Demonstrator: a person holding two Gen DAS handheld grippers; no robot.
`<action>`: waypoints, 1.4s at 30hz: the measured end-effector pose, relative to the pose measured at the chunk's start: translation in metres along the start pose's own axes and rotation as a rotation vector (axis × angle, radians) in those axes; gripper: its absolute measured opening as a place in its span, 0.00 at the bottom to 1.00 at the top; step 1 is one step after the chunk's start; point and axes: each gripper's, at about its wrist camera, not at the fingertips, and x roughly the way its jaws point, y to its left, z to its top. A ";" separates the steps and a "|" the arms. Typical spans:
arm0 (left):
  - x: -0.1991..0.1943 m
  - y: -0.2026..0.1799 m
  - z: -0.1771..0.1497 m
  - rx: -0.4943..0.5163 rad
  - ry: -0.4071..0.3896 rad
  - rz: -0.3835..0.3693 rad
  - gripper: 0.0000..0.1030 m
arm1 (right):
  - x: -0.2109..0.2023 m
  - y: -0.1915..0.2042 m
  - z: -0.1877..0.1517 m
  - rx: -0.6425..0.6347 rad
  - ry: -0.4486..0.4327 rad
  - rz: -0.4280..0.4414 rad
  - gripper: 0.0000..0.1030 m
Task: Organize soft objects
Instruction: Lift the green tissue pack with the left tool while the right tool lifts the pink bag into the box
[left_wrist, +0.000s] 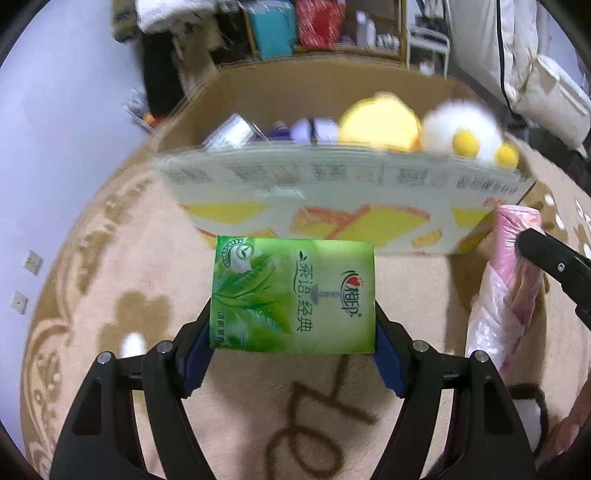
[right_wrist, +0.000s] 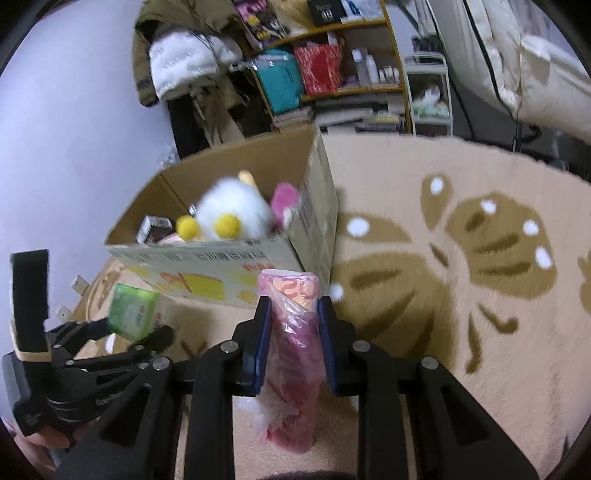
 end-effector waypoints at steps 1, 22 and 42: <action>-0.009 0.002 -0.002 -0.005 -0.026 0.018 0.71 | -0.005 0.003 0.001 -0.007 -0.019 -0.003 0.25; -0.128 0.049 0.019 -0.031 -0.350 0.156 0.71 | -0.094 0.053 0.053 -0.147 -0.265 0.050 0.15; -0.115 0.056 0.092 0.042 -0.371 0.147 0.71 | -0.050 0.112 0.125 -0.213 -0.289 0.142 0.15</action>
